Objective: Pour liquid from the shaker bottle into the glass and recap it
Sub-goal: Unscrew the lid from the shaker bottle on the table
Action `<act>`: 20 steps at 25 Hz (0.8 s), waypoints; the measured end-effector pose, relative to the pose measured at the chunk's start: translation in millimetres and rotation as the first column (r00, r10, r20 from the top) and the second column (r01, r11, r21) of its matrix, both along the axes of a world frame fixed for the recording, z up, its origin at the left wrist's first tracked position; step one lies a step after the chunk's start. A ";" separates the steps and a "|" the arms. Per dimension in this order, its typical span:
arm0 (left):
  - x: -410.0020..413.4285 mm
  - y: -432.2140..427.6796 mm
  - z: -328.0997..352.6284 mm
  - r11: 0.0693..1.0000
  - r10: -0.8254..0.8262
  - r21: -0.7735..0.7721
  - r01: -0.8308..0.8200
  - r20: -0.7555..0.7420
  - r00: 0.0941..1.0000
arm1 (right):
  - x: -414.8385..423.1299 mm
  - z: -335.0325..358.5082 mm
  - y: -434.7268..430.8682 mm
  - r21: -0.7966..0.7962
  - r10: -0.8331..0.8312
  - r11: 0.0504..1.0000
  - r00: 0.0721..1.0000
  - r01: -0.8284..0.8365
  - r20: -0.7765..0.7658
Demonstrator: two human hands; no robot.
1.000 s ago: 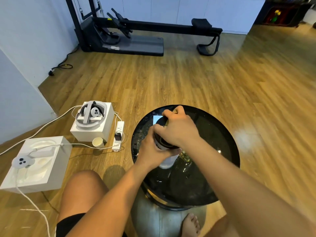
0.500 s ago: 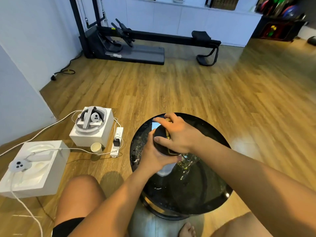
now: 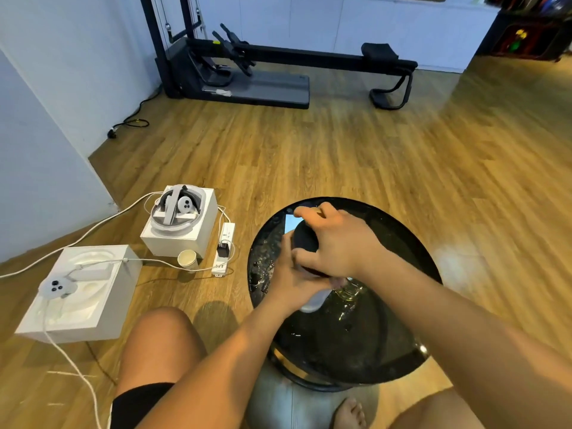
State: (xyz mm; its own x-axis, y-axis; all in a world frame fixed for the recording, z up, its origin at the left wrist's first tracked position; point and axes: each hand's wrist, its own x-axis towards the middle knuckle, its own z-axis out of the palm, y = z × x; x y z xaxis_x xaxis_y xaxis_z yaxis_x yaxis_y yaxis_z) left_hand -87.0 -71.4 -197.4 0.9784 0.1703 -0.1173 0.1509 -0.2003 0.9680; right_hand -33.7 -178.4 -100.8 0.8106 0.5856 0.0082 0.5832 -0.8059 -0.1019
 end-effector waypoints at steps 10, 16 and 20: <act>-2.0 1.4 2.6 1.000 0.007 0.005 -0.007 -0.013 1.000 | 6.5 31.9 5.6 -0.241 -0.114 0.965 0.993 0.105 -0.023; 4.7 0.3 4.0 0.992 -0.040 0.123 0.043 -0.030 0.999 | -18.4 10.4 28.6 -0.167 -0.278 0.943 0.958 0.287 0.073; -1.7 3.0 1.9 0.999 -0.044 0.008 0.044 0.020 0.999 | -23.8 12.4 14.1 -0.070 -0.023 0.997 0.998 0.019 -0.052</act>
State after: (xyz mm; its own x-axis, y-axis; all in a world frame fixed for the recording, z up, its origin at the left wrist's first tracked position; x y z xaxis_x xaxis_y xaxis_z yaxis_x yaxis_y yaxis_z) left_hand -88.7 -68.5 -195.5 0.9871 0.1277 -0.0963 0.1222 -0.2141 0.9691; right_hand -57.5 -164.2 -88.4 0.8210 0.5660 -0.0754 0.5613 -0.8242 -0.0756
